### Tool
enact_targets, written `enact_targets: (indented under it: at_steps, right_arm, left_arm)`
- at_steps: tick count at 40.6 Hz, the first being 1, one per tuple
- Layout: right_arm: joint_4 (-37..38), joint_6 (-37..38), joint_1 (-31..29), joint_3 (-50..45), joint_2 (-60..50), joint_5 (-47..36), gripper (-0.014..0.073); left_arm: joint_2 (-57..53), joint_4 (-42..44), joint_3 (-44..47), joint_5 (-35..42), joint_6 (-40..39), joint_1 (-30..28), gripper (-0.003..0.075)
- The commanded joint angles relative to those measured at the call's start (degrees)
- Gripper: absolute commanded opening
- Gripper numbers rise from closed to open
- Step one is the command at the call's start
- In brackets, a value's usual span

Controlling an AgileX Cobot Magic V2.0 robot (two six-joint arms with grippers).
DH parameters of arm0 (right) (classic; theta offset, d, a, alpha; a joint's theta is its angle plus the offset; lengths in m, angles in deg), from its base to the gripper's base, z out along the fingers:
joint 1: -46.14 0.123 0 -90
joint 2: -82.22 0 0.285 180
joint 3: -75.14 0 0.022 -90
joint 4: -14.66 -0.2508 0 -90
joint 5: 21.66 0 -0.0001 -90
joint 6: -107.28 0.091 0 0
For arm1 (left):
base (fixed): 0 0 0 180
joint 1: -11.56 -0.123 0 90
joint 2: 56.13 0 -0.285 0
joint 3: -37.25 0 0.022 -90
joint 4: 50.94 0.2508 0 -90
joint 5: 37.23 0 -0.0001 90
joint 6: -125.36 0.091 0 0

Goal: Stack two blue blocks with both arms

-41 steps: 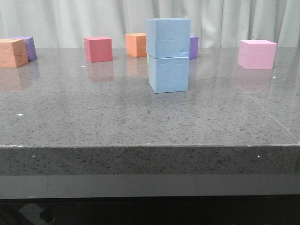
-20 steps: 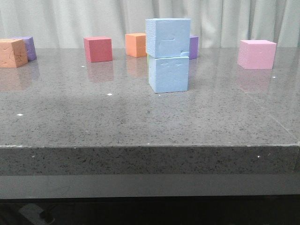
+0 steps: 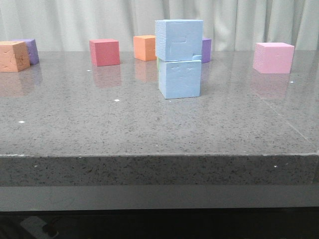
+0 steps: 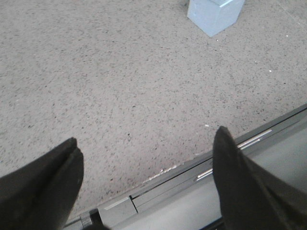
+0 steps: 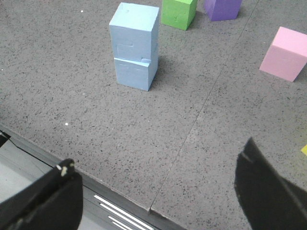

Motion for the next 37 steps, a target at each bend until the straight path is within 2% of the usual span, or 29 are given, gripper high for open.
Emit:
enact_targets:
  at_steps: [1,11,16,22,27,29,37]
  right_arm:
    - [-0.99,-0.45,-0.22,1.2,-0.16,-4.29,0.0647]
    - [-0.99,-0.45,-0.22,1.2,-0.16,-3.98,0.0629]
    - [-0.99,-0.45,-0.22,1.2,-0.16,-3.81,0.0465]
    - [-0.99,-0.45,-0.22,1.2,-0.16,-3.76,0.016]
    - [-0.99,-0.45,-0.22,1.2,-0.16,-3.76,-0.0022]
    - [-0.99,-0.45,-0.22,1.2,-0.16,-3.82,-0.0071]
    - [-1.24,-0.45,-0.22,1.2,-0.16,-4.15,-0.0067]
  left_arm:
    - [-3.66,0.87,0.49,4.31,-1.56,0.02,0.0546]
    - [-7.03,0.77,2.13,4.74,-1.56,0.02,0.053]
    - [-6.9,0.77,2.13,5.0,-1.56,0.02,0.039]
    - [-6.9,0.77,2.13,6.1,-1.56,0.02,0.0176]
    - [-6.9,0.77,2.13,6.1,-1.56,0.02,0.0028]
    - [-6.9,0.77,2.13,6.1,-1.56,0.02,-0.0017]
    - [-6.9,0.67,2.13,6.0,-1.56,0.02,-0.002]
